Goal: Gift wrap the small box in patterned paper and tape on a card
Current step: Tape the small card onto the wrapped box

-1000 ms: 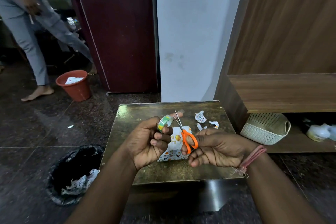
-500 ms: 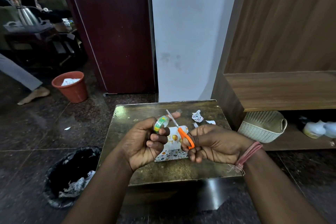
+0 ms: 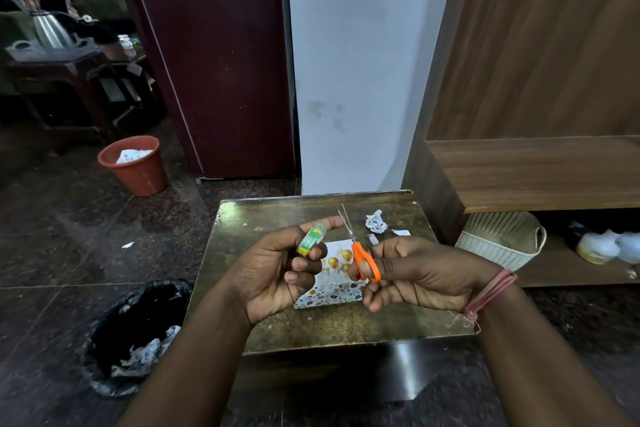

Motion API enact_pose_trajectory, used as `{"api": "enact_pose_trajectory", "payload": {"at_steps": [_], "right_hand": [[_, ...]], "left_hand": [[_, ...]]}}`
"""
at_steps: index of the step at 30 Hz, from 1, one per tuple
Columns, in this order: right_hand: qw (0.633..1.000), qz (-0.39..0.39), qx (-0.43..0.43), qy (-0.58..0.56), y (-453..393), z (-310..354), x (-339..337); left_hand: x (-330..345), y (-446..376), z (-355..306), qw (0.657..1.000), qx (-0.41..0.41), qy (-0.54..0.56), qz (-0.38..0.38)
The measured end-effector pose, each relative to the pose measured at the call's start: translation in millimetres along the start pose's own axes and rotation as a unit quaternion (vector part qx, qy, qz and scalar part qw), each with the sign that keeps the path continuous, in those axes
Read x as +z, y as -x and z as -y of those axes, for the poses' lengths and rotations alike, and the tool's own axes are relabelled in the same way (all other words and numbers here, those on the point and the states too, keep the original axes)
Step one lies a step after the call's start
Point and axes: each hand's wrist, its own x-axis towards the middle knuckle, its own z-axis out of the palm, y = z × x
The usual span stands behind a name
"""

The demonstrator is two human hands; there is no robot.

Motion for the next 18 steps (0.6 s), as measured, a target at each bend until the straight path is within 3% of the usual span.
{"api": "enact_pose_trajectory", "payload": {"at_steps": [3, 6, 9, 12, 14, 16, 18], "right_hand": [[0.998, -0.054, -0.025, 0.004, 1.7, 0.9, -4.2], [0.979, -0.197, -0.003, 0.059, 5.3, -1.6, -17.5], [0.892, -0.355, 0.088, 0.268, 2.9, -11.5, -28.0], [0.768, -0.404, 0.205, 0.453, 0.1, -19.1, -18.6], [0.703, -0.416, 0.212, 0.537, -4.0, -18.4, -4.7], [0.677, -0.431, 0.191, 0.565, -11.4, -21.8, -0.3], [0.676, -0.455, 0.173, 0.553, -23.6, -34.2, -8.6]], "left_hand": [[1.6, 1.0, 0.0, 1.0, 0.01, -0.009, -0.014], [4.2, 1.8, -0.5, 0.999, 0.026, -0.031, -0.02], [5.7, 0.4, -0.1, 0.997, 0.036, -0.067, -0.028], [7.9, -2.8, 3.7, 0.994, 0.033, -0.099, -0.033], [8.6, -3.2, 5.8, 0.993, 0.03, -0.105, -0.04], [9.3, -2.1, 6.3, 0.993, 0.027, -0.11, -0.041], [9.2, -0.7, 5.9, 0.992, 0.025, -0.115, -0.037]]}}
